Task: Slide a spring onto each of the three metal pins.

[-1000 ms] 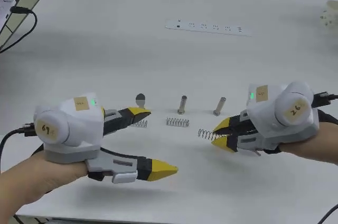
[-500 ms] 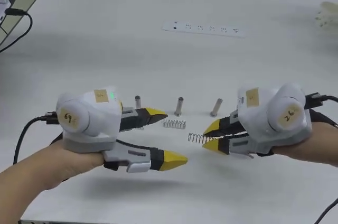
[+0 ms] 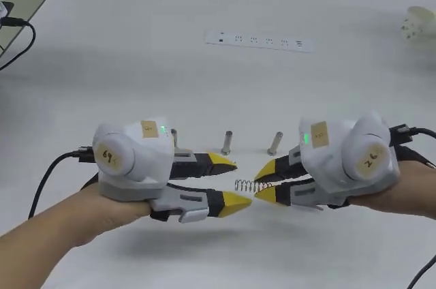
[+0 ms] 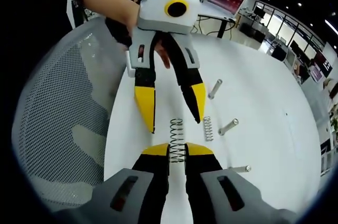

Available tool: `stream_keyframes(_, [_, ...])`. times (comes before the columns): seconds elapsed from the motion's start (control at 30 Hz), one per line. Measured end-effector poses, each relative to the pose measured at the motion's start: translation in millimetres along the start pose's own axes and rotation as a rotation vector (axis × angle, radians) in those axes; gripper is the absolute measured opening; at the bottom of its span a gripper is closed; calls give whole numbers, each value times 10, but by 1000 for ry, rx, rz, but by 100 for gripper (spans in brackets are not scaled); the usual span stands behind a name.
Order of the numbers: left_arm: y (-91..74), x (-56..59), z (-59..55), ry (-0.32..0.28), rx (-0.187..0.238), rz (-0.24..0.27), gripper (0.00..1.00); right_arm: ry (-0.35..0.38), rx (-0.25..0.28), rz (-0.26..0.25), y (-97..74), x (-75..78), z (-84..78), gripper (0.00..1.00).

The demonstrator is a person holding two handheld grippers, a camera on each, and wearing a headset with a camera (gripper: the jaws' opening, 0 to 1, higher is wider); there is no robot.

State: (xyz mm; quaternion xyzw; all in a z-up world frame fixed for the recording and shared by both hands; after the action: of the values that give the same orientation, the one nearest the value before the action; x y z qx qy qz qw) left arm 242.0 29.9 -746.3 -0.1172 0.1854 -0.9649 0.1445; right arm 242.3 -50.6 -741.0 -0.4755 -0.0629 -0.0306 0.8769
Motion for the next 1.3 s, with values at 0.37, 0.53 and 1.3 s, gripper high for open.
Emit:
stream_keyframes(0.37, [22,39,19,34,6,-23,6,-29,16,9,-33,-20,51,8])
stream_keyframes(0.53, [21,43,9,35,1,-29,5,-36,33,10,-56,-23,69,8])
stream_keyframes(1.3, [14,118,-3,83,-19,-45,2,-48,43,21,-68,-71,64,9])
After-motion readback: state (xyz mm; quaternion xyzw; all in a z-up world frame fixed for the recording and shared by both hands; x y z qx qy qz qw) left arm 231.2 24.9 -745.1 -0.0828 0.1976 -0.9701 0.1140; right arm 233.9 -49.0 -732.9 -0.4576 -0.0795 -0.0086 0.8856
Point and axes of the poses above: the centre of the closed fingertips' face, and the gripper's own axes: y roughly forward along the fingers, x roughly to its right, z roughly out of its top, the point moved 5 cm from there along -y, roughly backward along the fingers, and after that the axes turned 5 degrees about -x, right-handed, at the moved point
